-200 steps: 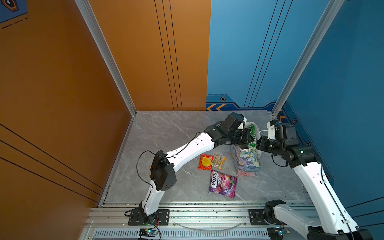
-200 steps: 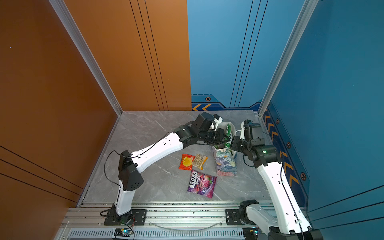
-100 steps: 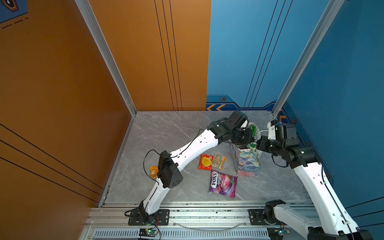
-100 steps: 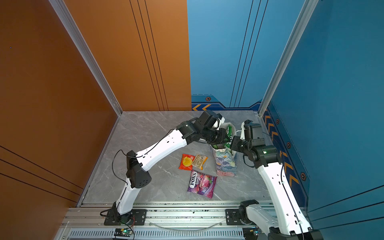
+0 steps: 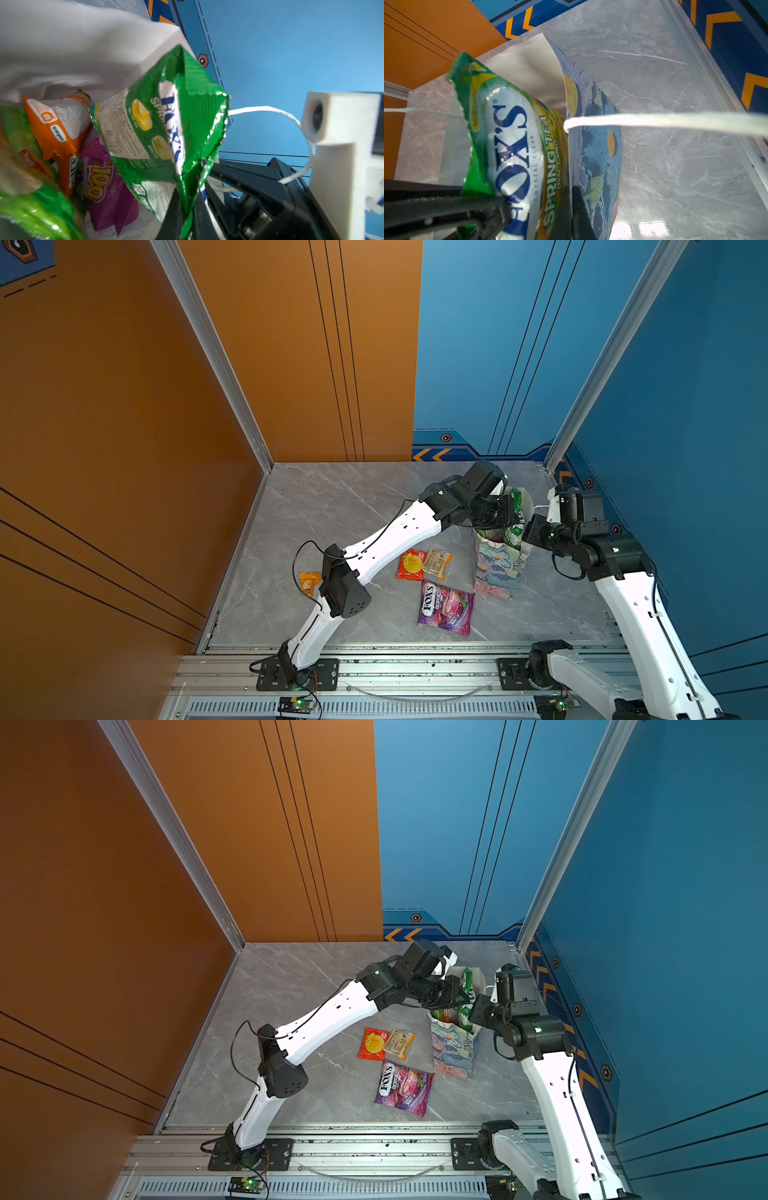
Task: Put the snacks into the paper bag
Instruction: 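Lower the green Fox's packet into the paper bag with the left gripper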
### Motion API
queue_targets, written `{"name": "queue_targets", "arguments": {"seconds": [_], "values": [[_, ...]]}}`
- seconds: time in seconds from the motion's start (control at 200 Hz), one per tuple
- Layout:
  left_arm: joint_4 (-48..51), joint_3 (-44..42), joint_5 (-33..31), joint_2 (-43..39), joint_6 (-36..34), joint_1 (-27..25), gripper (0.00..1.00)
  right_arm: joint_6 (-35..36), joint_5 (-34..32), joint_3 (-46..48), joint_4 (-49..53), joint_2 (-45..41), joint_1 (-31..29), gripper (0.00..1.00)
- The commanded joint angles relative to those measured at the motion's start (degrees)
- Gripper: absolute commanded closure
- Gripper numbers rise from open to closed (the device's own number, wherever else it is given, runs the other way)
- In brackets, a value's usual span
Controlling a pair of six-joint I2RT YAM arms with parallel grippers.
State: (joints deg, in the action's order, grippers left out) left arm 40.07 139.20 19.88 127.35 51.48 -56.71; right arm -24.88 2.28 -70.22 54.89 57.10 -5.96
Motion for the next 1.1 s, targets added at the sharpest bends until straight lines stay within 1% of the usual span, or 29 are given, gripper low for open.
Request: {"name": "queue_targets", "arguments": {"seconds": [0.0,0.075,0.215,0.41,0.581,0.721,0.861,0.926,1.091], "values": [[-2.1,4.0,2.7,3.3,1.0,-0.1,1.0,-0.6,-4.9,-2.8,3.0,-0.4,0.4,1.0],[0.4,8.2,3.2,5.4,0.4,-0.4,1.0,-0.3,-8.1,-3.4,5.3,-0.3,0.4,1.0],[0.6,12.0,5.1,7.5,1.0,-0.9,1.0,0.2,-12.3,-4.1,8.6,0.2,0.4,1.0],[0.5,15.1,6.7,7.9,0.5,-2.6,1.0,0.5,-13.2,-3.9,9.4,0.2,0.4,1.0],[-1.3,14.1,7.4,6.0,0.4,-3.8,1.0,0.2,-14.2,-3.8,8.4,-1.4,0.6,1.0],[-2.0,12.4,9.1,6.2,1.5,-4.0,1.0,-0.4,-14.1,-3.2,7.4,-2.9,1.2,1.0],[-1.7,7.8,10.3,6.3,1.8,-3.7,1.0,-0.5,-13.7,-2.7,7.0,-3.2,2.0,1.0],[0.5,7.1,9.9,6.7,0.7,-3.6,1.0,-0.5,-13.2,-2.1,6.7,-3.3,2.2,1.0],[6.8,9.9,8.7,9.4,-2.4,-3.2,1.0,-0.7,-12.6,-1.3,5.8,-3.5,2.4,1.0]]}}
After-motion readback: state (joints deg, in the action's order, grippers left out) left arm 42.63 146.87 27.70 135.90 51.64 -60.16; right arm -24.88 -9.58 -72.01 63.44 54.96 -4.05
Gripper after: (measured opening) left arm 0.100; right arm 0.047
